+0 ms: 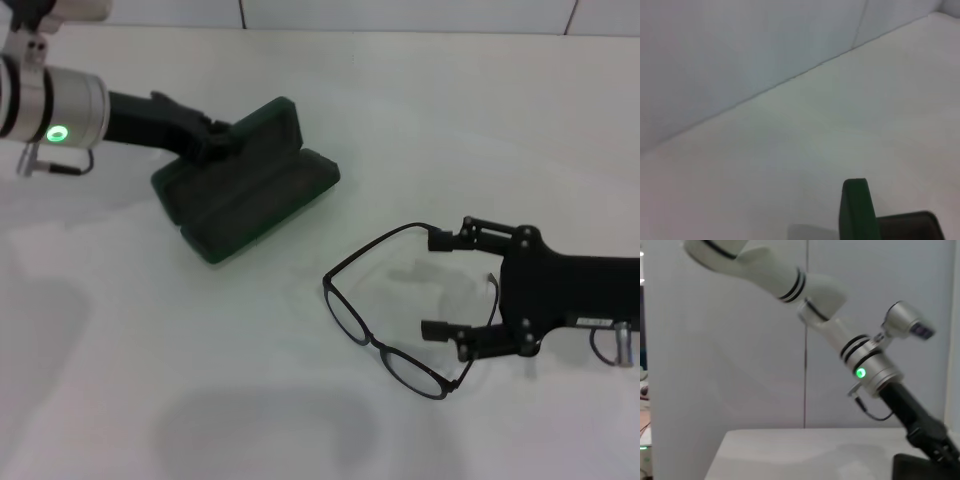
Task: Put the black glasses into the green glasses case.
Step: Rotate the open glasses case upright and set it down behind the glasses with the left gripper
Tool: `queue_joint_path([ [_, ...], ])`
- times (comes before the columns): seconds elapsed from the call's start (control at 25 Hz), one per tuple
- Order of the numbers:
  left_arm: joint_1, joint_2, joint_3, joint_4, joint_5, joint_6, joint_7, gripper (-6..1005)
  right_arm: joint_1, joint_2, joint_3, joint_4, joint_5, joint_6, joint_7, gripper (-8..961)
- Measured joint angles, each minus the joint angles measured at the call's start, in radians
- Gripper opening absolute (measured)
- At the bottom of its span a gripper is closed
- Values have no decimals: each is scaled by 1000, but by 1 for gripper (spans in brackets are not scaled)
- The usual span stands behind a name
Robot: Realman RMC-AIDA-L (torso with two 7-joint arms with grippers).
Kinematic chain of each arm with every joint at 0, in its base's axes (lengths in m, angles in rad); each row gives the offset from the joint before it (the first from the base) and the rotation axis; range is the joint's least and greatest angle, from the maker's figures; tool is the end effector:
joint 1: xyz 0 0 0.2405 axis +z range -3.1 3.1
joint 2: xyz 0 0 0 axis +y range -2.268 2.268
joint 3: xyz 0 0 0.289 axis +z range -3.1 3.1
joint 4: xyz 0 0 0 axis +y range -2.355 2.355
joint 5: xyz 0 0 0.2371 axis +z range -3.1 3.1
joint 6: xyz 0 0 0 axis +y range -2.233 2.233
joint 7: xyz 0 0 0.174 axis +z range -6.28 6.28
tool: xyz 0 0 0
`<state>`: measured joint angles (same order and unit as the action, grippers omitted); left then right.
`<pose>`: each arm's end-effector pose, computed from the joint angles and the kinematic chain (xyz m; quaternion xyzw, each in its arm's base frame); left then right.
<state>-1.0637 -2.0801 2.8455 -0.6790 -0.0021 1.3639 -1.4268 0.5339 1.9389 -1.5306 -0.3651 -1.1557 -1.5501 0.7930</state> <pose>-0.2763 0.4748 -0.0236 -0.9384 -0.2686 -0.0489 0.2120 0.2649 0.3399 -0.0781 -0.9470 -0.0099 0.3120 0.0762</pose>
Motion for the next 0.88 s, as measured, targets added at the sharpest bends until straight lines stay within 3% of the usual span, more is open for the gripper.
queue_joint_path([
  [0.24,-80,-5,0,29,-16,-6,224,203,-20,20,-1,0,-18,-1,-28,888],
  [0.4,-125,-6,0,101,3,-46,345,215,-31,34,0,-1,-28,-1,-39,888],
  [0.6,-160,-7,0,183,87,-141,418,230,-63,37,4,-8,-29,-5,-42,888],
  [0.88,-171,-4,0,228,132,-125,438,252,-70,37,6,-9,-29,-5,-44,887],
])
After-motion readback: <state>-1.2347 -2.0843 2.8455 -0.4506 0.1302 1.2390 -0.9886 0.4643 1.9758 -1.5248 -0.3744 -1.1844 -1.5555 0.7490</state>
